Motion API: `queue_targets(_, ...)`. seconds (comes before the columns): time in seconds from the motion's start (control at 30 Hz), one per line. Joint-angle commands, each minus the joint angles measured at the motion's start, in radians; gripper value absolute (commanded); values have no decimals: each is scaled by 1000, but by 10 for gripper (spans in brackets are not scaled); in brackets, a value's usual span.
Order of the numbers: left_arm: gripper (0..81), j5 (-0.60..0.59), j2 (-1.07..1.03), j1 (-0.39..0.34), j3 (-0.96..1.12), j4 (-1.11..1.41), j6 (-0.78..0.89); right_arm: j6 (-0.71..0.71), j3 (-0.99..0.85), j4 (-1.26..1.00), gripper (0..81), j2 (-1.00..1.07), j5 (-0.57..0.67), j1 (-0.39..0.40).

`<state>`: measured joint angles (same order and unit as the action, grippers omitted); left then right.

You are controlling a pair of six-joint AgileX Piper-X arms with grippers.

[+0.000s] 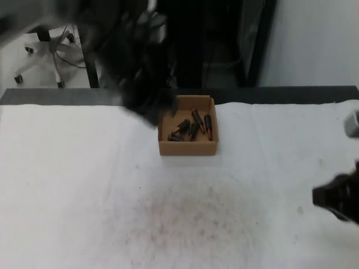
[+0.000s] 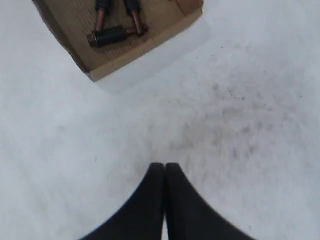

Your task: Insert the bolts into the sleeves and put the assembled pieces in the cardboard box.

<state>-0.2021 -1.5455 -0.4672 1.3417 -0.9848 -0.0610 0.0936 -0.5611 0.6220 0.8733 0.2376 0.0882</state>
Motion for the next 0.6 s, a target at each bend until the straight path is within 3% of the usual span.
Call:
queue_targets(0.0,3,17,218,-1,-261,159,94,4,56,-6,8,-93,75,-29)
queue_targets(0.27,3,178,893,-1,-921,529,270,-40,95,-7,8,-394,84,-30)
queue_targets(0.57,3,239,1366,-1,-1284,778,262,-42,211,-5,8,-554,84,-28)
